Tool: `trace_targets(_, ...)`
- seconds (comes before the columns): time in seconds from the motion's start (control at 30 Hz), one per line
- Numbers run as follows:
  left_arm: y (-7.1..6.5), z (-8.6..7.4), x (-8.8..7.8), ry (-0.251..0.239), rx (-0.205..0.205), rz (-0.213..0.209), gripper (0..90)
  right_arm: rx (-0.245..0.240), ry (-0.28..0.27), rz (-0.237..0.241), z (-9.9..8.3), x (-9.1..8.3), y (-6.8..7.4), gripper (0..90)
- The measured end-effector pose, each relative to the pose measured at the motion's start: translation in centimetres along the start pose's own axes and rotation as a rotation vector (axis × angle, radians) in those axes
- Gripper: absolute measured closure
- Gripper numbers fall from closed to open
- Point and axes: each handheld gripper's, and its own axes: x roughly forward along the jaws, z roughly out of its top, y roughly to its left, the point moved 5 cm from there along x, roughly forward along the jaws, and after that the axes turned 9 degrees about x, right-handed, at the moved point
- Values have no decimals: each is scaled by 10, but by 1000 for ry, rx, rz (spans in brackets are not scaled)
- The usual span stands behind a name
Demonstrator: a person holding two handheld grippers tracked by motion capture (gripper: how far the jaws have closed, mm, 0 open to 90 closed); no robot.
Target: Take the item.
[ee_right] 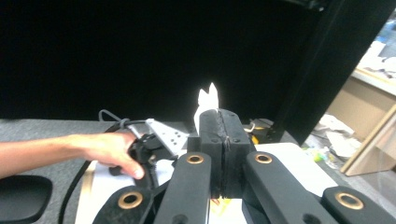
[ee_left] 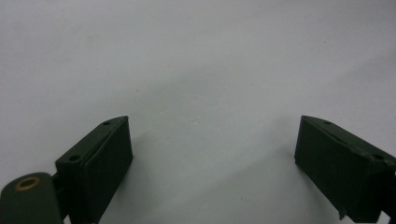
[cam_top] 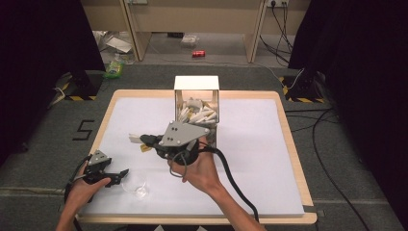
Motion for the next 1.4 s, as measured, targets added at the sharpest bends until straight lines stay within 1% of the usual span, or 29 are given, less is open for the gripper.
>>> trace_targets(0.03,0,0,0,0,0,0,104,0,0,0,0,0,0,900)
trace_targets(0.07,0,0,0,0,0,1,104,-9,6,18,-4,4,5,900)
trace_targets(0.17,0,0,0,0,1,0,104,-8,14,39,-12,10,11,900)
trace_targets(0.2,0,0,0,0,1,0,104,-8,14,39,-12,10,11,900)
trace_targets(0.3,0,0,0,1,2,1,104,2,34,72,-24,19,19,900)
trace_targets(0.33,0,0,0,1,2,1,104,2,34,72,-24,19,19,900)
trace_targets(0.37,0,0,0,0,2,1,104,0,47,86,-30,25,23,900)
trace_targets(0.4,0,0,0,0,2,1,104,5,51,92,-32,26,24,900)
trace_targets(0.47,0,0,0,0,1,1,104,8,56,101,-35,29,26,900)
trace_targets(0.53,0,0,0,0,1,1,104,14,74,116,-43,35,30,900)
trace_targets(0.7,0,0,0,0,0,0,104,21,93,141,-54,44,35,900)
trace_targets(0.83,0,0,0,0,1,1,104,22,106,150,-61,48,38,900)
trace_targets(0.93,0,0,0,0,1,1,104,29,128,158,-69,51,41,900)
trace_targets(1.23,0,0,0,0,1,1,104,48,156,160,-85,58,41,900)
trace_targets(1.27,0,0,0,0,1,1,104,53,167,161,-91,60,42,900)
trace_targets(1.33,0,0,0,0,1,1,103,56,168,161,-93,61,42,900)
trace_targets(1.4,0,0,0,0,2,1,104,63,180,161,-99,63,41,900)
